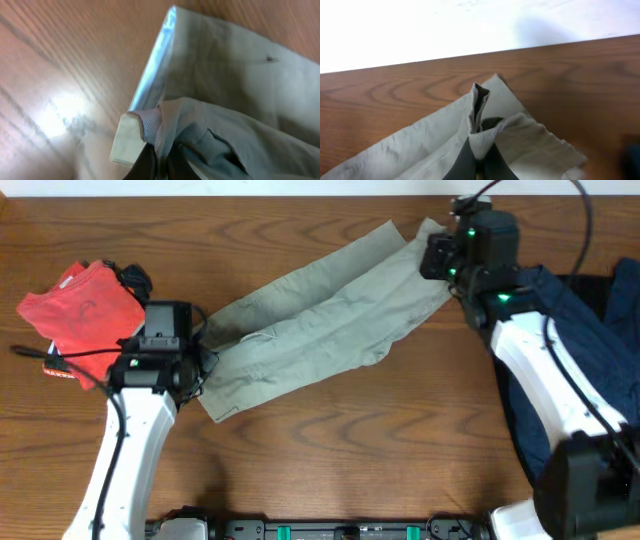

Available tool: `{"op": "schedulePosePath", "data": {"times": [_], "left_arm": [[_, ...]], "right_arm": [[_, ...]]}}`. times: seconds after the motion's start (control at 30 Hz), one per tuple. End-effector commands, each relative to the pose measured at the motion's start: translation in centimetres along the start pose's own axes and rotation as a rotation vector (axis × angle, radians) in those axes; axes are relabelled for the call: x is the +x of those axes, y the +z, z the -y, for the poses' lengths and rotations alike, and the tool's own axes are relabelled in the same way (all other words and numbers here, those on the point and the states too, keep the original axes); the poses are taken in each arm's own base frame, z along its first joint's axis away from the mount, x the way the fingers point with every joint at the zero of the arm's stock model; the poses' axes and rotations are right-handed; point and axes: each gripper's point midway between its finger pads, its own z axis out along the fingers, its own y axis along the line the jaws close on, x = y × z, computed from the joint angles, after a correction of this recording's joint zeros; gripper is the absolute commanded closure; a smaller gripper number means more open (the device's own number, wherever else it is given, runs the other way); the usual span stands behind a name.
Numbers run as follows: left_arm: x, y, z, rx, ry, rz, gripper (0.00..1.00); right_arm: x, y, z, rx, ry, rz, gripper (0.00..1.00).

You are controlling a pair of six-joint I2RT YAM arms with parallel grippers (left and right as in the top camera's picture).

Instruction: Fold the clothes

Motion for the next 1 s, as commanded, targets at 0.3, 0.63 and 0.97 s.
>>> {"op": "schedulePosePath", "data": {"times": [0.3,0.63,0.97], "left_arm": [[-5.1,5.5,2.2,0.005,-0.099,0.140,0.43],[-4.2,6.3,-0.8,-0.054,-0.096,0.022,0.42],[0.0,6.7,-4.3,-0.174,0.006,-0.130,0.12]], "right_arm": [[1.7,8.3,-2.2,-0.086,0.005,0.114,0.45],[6.3,8.6,2.8,0.042,0.067,-0.091,0.23],[14.0,7.0,4.8,0.141,0.074,-0.393,0.34]]}}
